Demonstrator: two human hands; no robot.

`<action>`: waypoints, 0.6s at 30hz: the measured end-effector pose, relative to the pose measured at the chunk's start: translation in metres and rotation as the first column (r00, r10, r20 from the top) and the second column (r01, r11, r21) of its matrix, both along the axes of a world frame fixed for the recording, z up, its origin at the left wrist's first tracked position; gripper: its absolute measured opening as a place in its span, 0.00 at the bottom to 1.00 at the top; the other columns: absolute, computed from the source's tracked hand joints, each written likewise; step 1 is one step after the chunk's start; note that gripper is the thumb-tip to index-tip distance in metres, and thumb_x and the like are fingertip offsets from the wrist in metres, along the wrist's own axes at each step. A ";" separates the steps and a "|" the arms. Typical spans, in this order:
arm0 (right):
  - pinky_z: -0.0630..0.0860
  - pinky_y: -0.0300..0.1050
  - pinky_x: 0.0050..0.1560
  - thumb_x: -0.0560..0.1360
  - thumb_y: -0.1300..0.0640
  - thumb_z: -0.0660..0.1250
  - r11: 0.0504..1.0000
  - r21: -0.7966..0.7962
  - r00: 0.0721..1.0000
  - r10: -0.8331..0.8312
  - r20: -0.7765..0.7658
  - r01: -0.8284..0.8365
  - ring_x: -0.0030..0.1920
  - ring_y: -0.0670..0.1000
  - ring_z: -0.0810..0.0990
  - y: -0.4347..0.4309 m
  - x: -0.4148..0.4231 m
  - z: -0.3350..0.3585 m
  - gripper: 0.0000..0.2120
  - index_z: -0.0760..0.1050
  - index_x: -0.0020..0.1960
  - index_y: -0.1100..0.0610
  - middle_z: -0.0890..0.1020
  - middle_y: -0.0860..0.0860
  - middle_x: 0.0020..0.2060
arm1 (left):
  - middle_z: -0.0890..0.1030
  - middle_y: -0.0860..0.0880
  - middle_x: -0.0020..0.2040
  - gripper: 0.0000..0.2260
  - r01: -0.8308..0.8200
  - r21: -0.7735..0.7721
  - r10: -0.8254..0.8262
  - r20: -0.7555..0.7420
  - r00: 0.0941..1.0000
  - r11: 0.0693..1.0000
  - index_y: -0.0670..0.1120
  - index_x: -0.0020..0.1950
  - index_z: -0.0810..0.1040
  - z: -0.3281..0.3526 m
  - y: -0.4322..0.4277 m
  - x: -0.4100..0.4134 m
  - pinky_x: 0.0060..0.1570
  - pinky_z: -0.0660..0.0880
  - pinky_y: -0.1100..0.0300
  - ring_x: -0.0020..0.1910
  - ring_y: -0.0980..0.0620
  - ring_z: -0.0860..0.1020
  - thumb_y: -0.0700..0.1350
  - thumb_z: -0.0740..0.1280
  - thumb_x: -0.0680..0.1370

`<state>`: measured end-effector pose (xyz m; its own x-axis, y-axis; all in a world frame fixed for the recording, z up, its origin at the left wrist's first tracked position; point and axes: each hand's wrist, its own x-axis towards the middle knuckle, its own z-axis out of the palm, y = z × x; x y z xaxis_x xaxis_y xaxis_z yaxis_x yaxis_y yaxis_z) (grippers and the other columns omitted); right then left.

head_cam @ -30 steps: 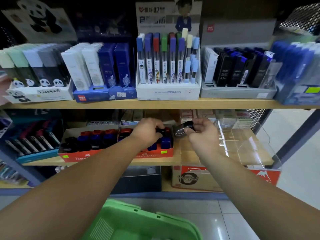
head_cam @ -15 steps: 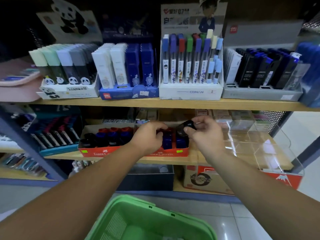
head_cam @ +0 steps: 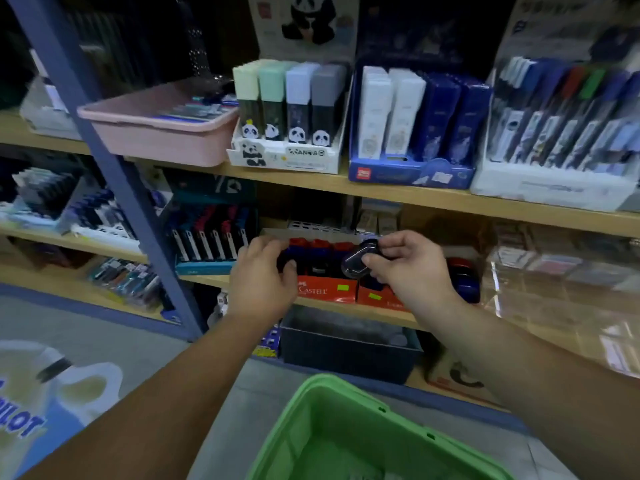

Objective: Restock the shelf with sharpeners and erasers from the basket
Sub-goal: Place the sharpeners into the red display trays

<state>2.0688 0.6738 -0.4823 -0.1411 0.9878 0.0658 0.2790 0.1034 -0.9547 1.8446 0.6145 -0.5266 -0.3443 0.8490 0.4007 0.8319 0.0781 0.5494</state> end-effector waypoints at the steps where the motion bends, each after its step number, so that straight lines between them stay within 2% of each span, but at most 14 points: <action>1: 0.84 0.46 0.53 0.75 0.60 0.78 1.000 0.009 1.000 0.000 0.008 -0.001 0.50 0.51 0.85 0.003 -0.012 -0.001 0.13 0.78 0.53 0.51 0.83 0.52 0.52 | 0.76 0.45 0.66 0.16 -0.029 -0.030 0.031 0.071 0.997 0.999 0.44 0.69 0.78 -0.002 0.001 -0.009 0.62 0.75 0.49 0.63 0.43 0.75 0.47 0.67 0.82; 5: 0.83 0.50 0.56 0.74 0.58 0.79 0.995 0.084 0.995 0.040 0.091 -0.047 0.51 0.51 0.84 0.026 -0.064 -0.001 0.11 0.78 0.50 0.50 0.83 0.50 0.48 | 0.77 0.45 0.67 0.20 -0.038 -0.170 0.082 0.260 0.962 0.985 0.44 0.72 0.75 -0.021 0.007 -0.030 0.58 0.75 0.55 0.62 0.45 0.78 0.52 0.65 0.83; 9: 0.80 0.48 0.58 0.74 0.56 0.79 0.980 0.158 0.970 0.082 0.227 -0.119 0.53 0.52 0.82 0.059 -0.122 0.001 0.11 0.77 0.46 0.48 0.82 0.47 0.45 | 0.81 0.47 0.65 0.19 -0.081 -0.168 0.141 0.382 0.913 0.982 0.46 0.72 0.75 -0.029 0.017 -0.044 0.57 0.77 0.55 0.62 0.47 0.79 0.52 0.66 0.83; 12: 0.78 0.48 0.59 0.74 0.52 0.78 0.965 0.189 0.920 0.098 0.379 -0.181 0.54 0.51 0.80 0.080 -0.155 -0.001 0.11 0.75 0.42 0.45 0.82 0.47 0.48 | 0.82 0.48 0.60 0.15 -0.143 -0.148 0.190 0.390 0.901 0.979 0.47 0.67 0.77 -0.035 0.022 -0.050 0.52 0.79 0.53 0.57 0.46 0.80 0.50 0.67 0.82; 14: 0.77 0.48 0.56 0.76 0.50 0.77 0.951 0.220 0.859 0.081 0.506 -0.219 0.53 0.51 0.79 0.088 -0.169 -0.004 0.08 0.78 0.45 0.47 0.81 0.47 0.49 | 0.78 0.49 0.57 0.12 -0.171 -0.116 0.202 0.369 0.907 0.979 0.47 0.63 0.79 -0.040 0.025 -0.053 0.49 0.79 0.52 0.53 0.46 0.80 0.47 0.68 0.81; 16: 0.78 0.48 0.54 0.76 0.51 0.77 0.932 0.239 0.812 0.088 0.578 -0.272 0.52 0.51 0.79 0.094 -0.179 -0.011 0.06 0.81 0.47 0.49 0.82 0.46 0.49 | 0.72 0.51 0.56 0.10 -0.193 -0.093 0.214 0.356 0.910 0.977 0.47 0.61 0.79 -0.042 0.027 -0.056 0.47 0.76 0.54 0.50 0.47 0.77 0.45 0.69 0.80; 18: 0.79 0.49 0.52 0.75 0.52 0.78 0.920 0.215 0.754 0.116 0.647 -0.326 0.51 0.51 0.81 0.097 -0.186 -0.018 0.06 0.82 0.46 0.50 0.83 0.47 0.46 | 0.70 0.51 0.55 0.10 -0.188 -0.093 0.209 0.368 0.906 0.978 0.48 0.61 0.79 -0.042 0.028 -0.057 0.45 0.73 0.57 0.48 0.50 0.75 0.44 0.69 0.80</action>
